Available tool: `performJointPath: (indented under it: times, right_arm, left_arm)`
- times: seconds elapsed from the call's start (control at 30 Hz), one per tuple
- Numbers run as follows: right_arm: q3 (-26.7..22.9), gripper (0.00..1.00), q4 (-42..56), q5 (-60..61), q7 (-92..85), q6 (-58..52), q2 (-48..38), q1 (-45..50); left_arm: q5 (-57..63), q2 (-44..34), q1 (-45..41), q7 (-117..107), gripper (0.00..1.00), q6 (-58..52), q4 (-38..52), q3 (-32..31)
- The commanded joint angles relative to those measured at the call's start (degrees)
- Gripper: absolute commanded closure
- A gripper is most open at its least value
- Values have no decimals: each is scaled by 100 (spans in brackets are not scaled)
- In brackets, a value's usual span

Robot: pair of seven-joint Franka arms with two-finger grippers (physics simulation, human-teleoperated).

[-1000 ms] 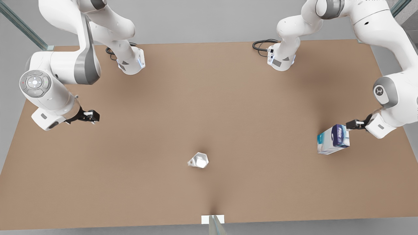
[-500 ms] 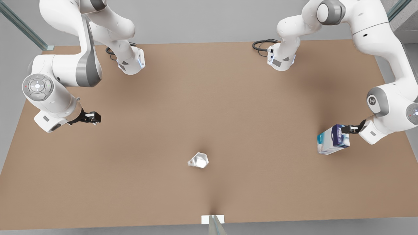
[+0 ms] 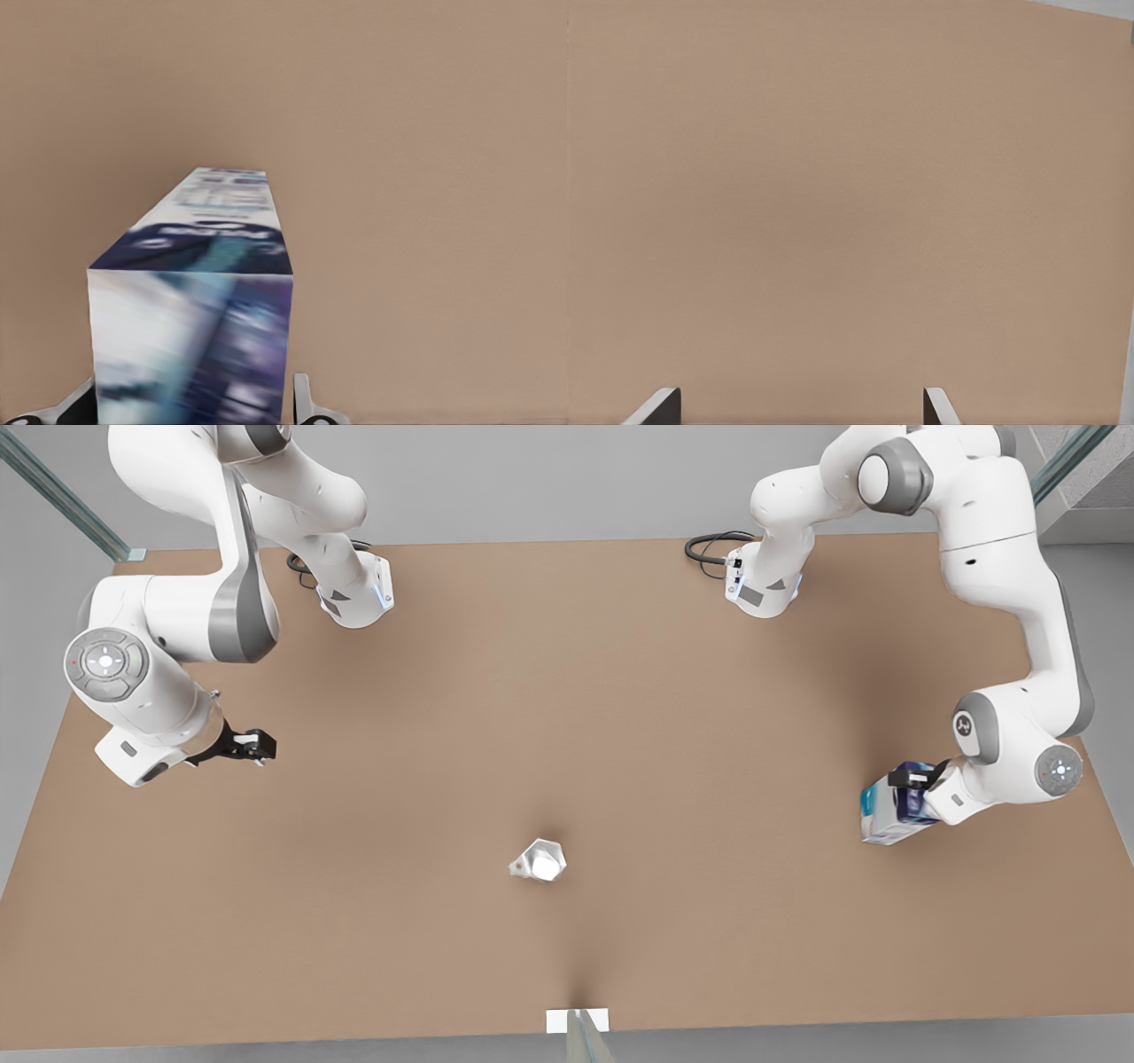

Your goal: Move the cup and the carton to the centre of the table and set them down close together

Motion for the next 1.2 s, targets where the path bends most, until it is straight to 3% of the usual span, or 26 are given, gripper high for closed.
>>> performJointPath:
  times: [0.0, 0.07, 0.1, 0.43, 0.67, 0.8, 0.97, 1.17]
  right_arm:
    - [-2, 0, 0, 2, 1, 0, 0, 2]
    - [-2, 0, 0, 2, 1, 0, -9, 2]
    - [-2, 0, 0, 2, 1, 0, -9, 2]
    - [-2, 0, 53, 2, 36, -9, 131, 28]
    - [-2, 0, 70, 11, 27, -53, 140, 46]
    - [-2, 0, 70, 11, 19, -53, 131, 10]
    - [-2, 0, 70, 2, 19, -70, 140, 2]
    - [-2, 0, 70, 11, 10, -79, 167, 10]
  left_arm:
    - [109, 0, 0, 1, 2, 0, 0, 0]
    - [109, 0, -9, 10, 33, -9, 0, 0]
    - [109, 0, -9, 10, 36, -18, 0, 0]
    - [91, -79, -105, 36, 45, -70, -9, -9]
    - [65, -545, -123, 265, 45, -97, 62, -176]
    - [117, -668, -141, 537, 44, -571, 685, -958]
    - [909, -633, -149, 1380, 44, -835, 1037, -2619]
    - [803, -413, -967, 4035, 44, -114, 993, -2672]
